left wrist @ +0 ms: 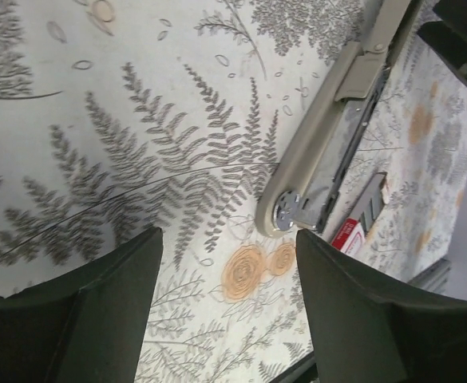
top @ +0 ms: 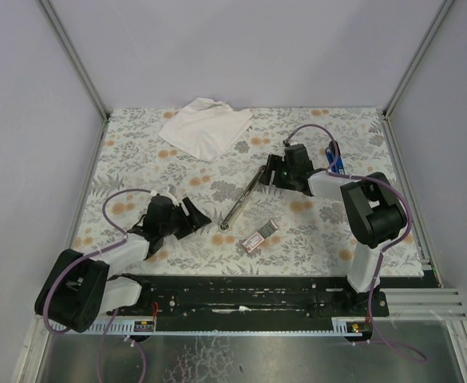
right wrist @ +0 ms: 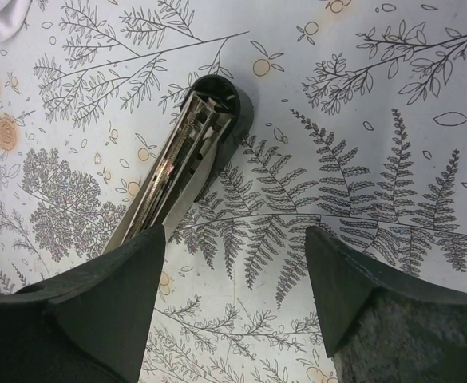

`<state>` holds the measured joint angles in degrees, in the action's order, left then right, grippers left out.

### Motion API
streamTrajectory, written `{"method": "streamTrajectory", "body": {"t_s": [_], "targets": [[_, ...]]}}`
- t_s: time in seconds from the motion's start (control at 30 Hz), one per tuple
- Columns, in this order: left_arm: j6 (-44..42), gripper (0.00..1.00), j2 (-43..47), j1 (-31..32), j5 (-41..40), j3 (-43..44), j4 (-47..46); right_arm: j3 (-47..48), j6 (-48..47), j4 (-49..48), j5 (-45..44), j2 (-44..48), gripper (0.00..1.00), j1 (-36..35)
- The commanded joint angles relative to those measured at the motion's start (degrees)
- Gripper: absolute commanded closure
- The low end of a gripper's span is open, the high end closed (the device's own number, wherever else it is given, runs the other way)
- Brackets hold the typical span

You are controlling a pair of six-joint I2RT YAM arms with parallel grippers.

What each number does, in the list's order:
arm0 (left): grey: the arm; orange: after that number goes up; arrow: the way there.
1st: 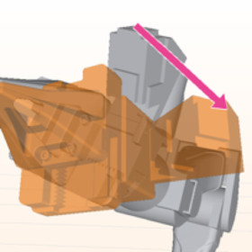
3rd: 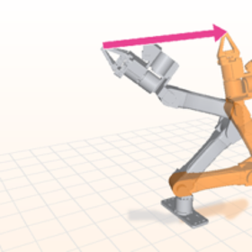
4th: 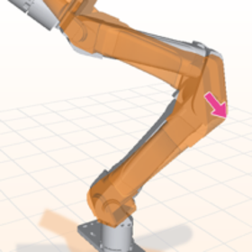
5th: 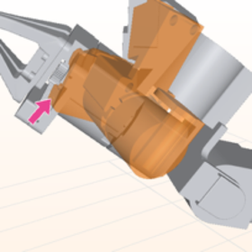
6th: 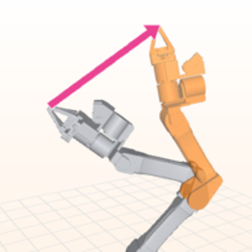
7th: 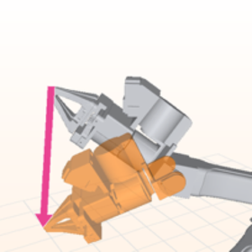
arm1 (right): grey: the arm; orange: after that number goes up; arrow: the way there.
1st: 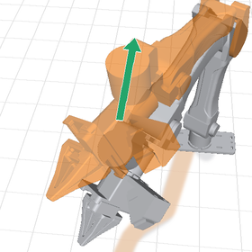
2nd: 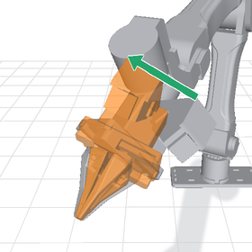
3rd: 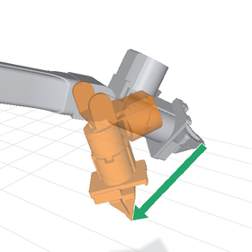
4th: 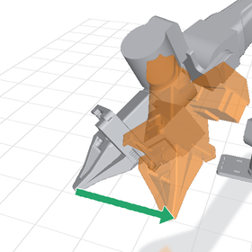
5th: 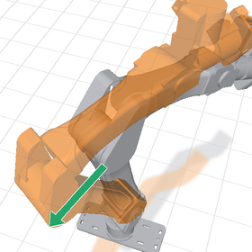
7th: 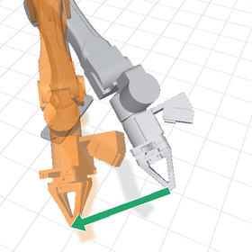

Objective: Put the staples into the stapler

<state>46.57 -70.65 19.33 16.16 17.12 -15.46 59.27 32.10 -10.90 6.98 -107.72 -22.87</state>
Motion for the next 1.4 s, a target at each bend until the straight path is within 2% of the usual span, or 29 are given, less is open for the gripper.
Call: {"method": "streamTrajectory", "body": {"t_s": [0.0,0.13,0.23,0.43,0.5,0.6,0.7,0.8,0.93,1.13,1.37], "targets": [[-4.6,0.33,5.4,-0.4,-6.8,-0.5,11.4,2.5,-1.4,2.6,0.2,2.2,0.24,0.4],[-6.8,0.32,8.5,0.5,-7.5,2.8,13.3,3.0,-2.1,4.3,0.4,3.9,0.24,0.5],[-9.7,0.32,7.0,3.2,-7.7,7.8,14.3,3.5,-4.2,7.4,-0.4,7.0,0.22,1.0],[-17.6,0.29,3.0,5.4,-6.1,25.7,25.1,5.6,-12.9,18.1,-7.1,15.6,0.09,5.2],[-19.1,0.24,2.9,3.5,-4.6,32.7,29.6,7.7,-16.5,23.2,-10.3,16.4,0.06,7.2],[-20.0,0.11,1.9,-4.1,4.1,41.4,33.4,12.5,-20.1,29.6,-13.3,14.6,0.04,10.8],[-23.2,0.08,0.2,-12.1,7.8,47.1,36.5,18.6,-22.9,33.8,-16.6,8.8,0.04,13.6],[-26.0,0.07,0.6,-14.0,-1.0,46.4,37.6,24.8,-25.4,35.2,-19.1,2.9,0.04,15.4],[-27.1,0.07,4.4,-14.8,-6.6,40.7,33.6,34.4,-28.0,38.4,-17.7,-5.8,0.1,18.0],[-27.3,0.07,5.8,-16.0,-8.3,39.7,33.3,47.7,-32.0,43.6,-19.7,-16.7,0.18,19.0],[-27.0,0.07,5.7,-17.0,-7.8,39.0,33.0,51.7,-32.9,45.0,-18.9,-21.3,0.25,20.1]]}}
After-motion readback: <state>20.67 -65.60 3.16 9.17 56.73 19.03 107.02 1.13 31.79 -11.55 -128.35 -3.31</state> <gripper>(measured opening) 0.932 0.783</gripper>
